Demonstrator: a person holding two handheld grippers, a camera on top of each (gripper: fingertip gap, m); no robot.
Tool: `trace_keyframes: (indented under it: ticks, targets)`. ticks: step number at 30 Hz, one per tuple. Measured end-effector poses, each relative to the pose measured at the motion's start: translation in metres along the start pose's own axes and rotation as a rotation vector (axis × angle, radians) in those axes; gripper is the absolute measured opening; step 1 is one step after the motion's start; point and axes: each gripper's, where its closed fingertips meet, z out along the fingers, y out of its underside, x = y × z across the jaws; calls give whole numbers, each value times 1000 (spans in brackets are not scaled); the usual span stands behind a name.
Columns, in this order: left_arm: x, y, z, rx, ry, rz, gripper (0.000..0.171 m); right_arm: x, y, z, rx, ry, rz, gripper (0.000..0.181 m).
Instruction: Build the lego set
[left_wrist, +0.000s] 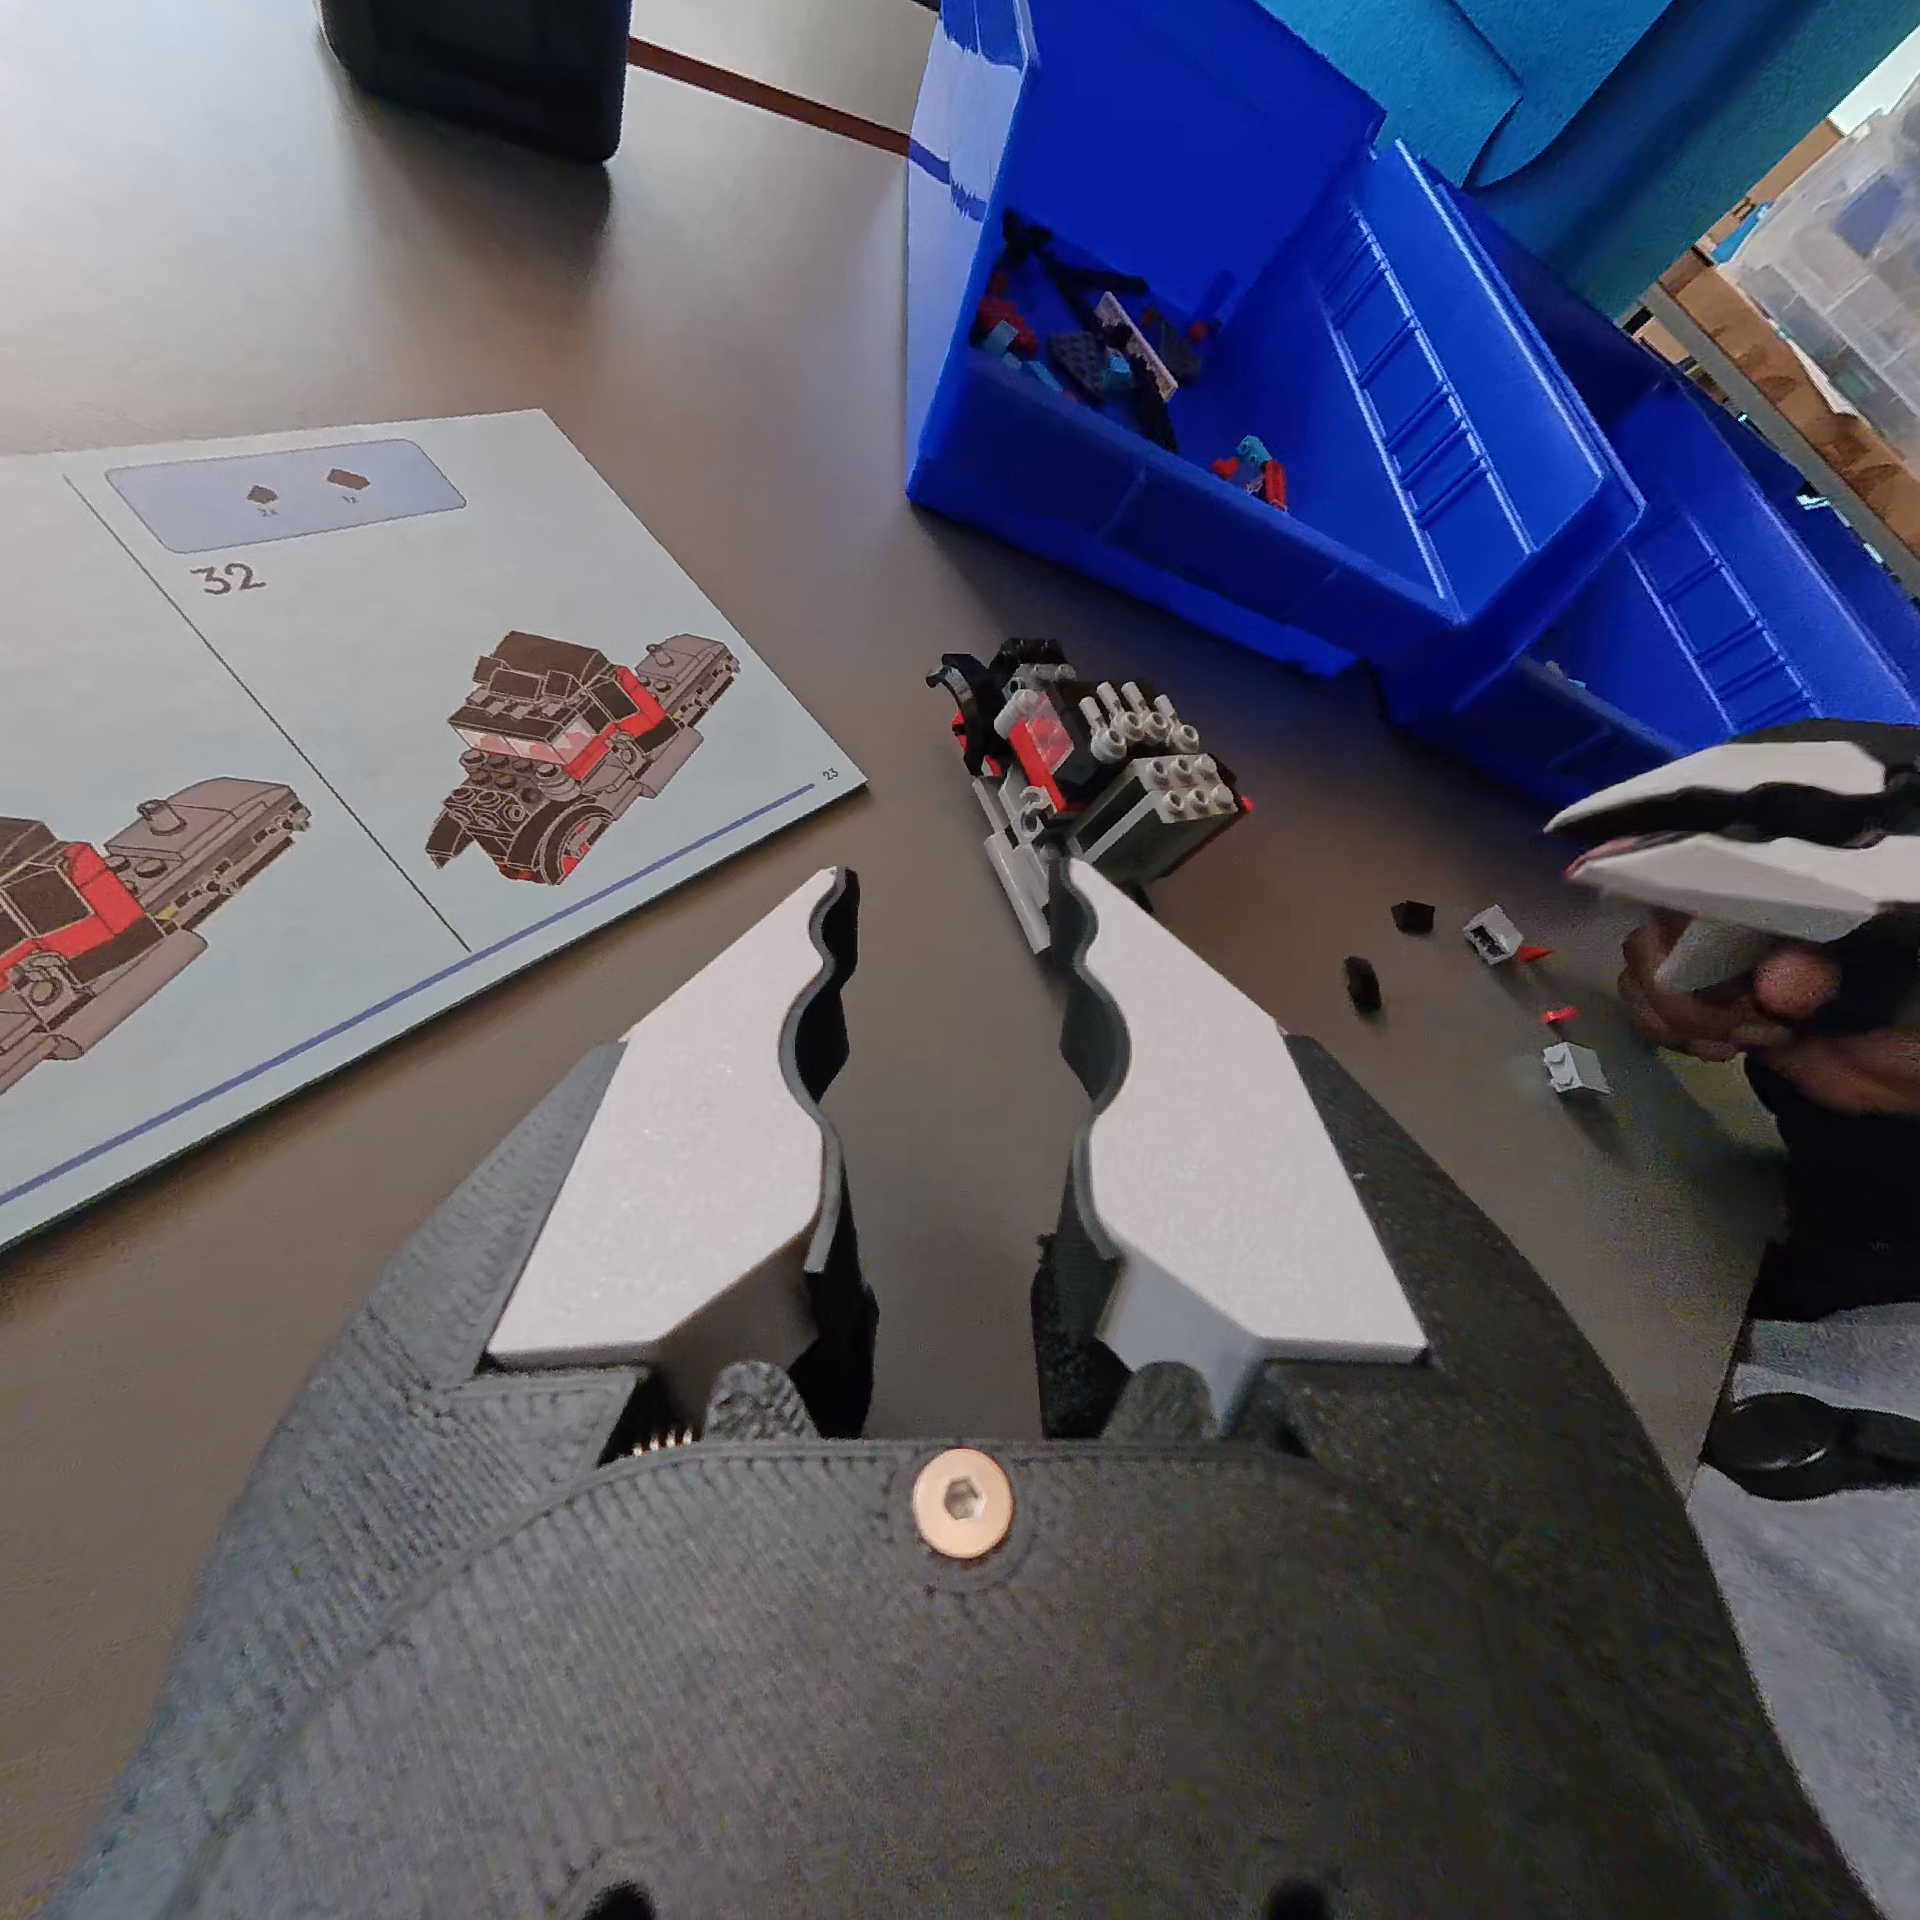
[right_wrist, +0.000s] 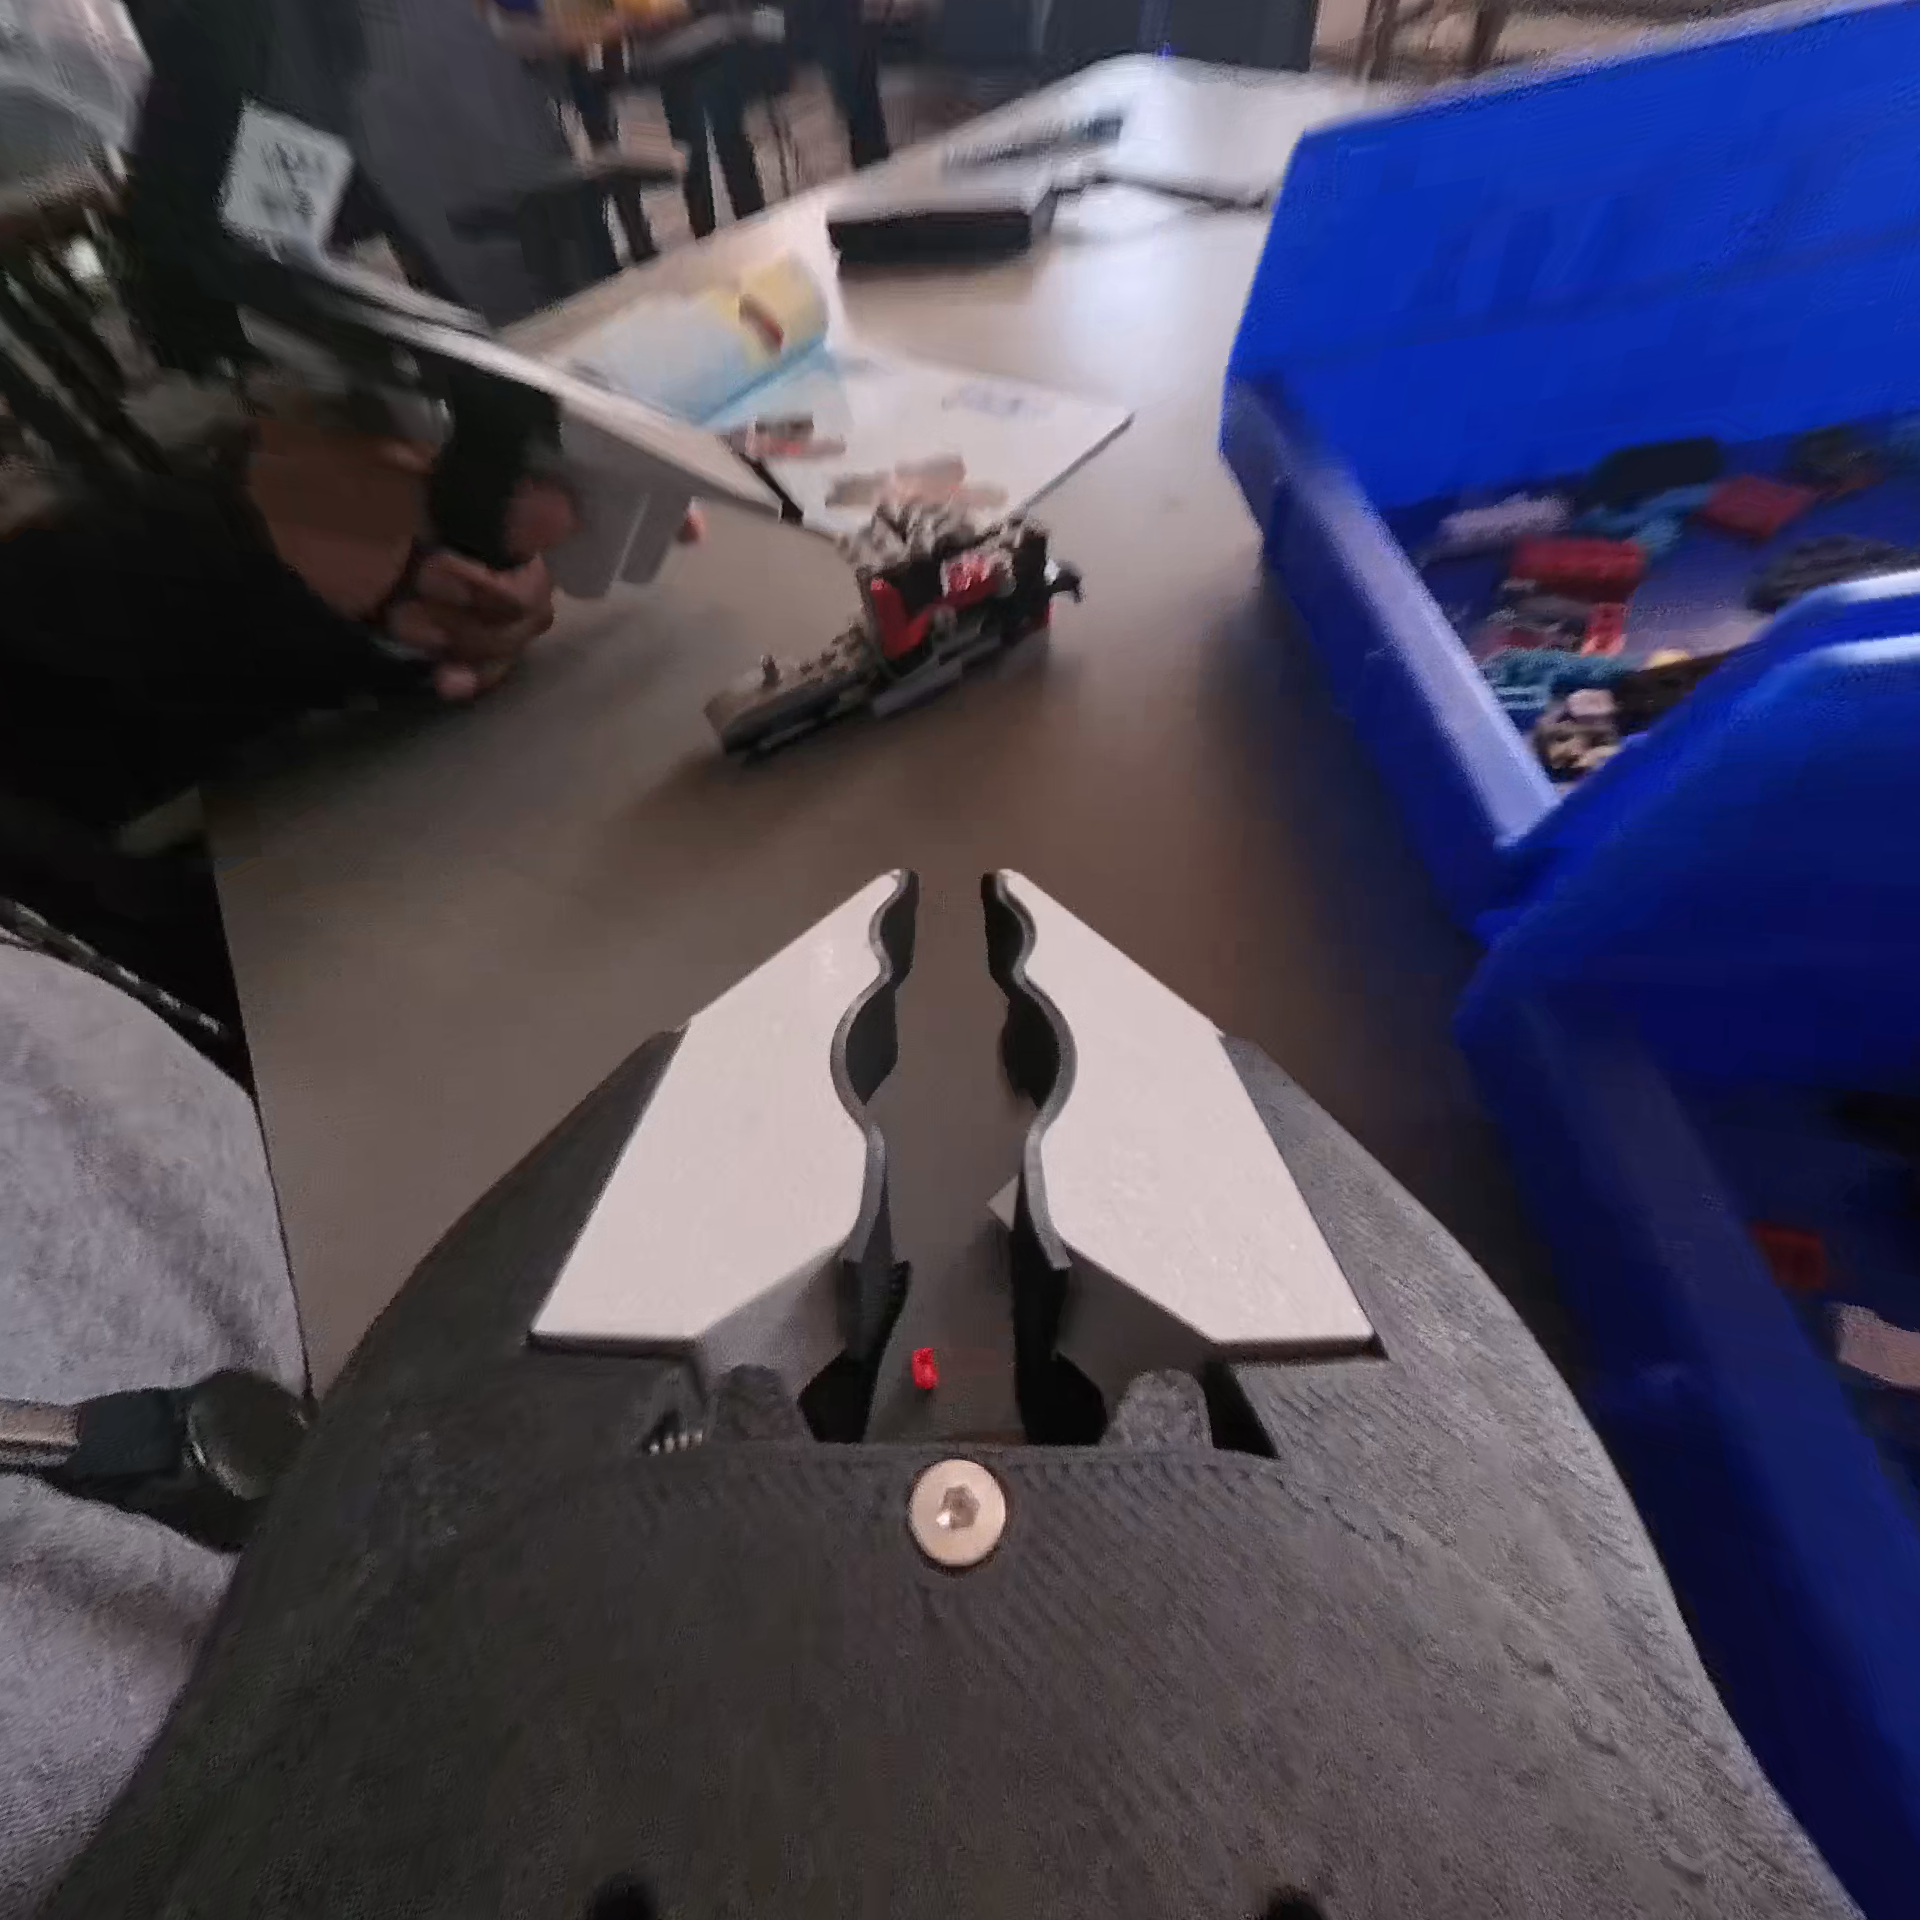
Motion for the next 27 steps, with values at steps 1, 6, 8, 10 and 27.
trace_keyframes:
  ticks: [1, 6, 8, 10, 27]
  targets:
    - [0, 0, 0, 0, -3, 1, 38, 3, -6, -7, 57, 5, 7, 14]
    - [-1, 1, 2, -13, -23, 13, 38, 7, -29, -45, 324, -25, 64, 12]
    - [-2, 2, 3, -24, -36, 22, 38, 16, -33, -55, 387, -27, 126, 10]
    - [-3, 4, 5, -35, -52, 34, 38, 23, -35, -58, 413, -46, 191, 10]
    - [-6, 6, 7, -57, -95, 48, 38, 37, -33, -62, 434, -14, 269, 9]
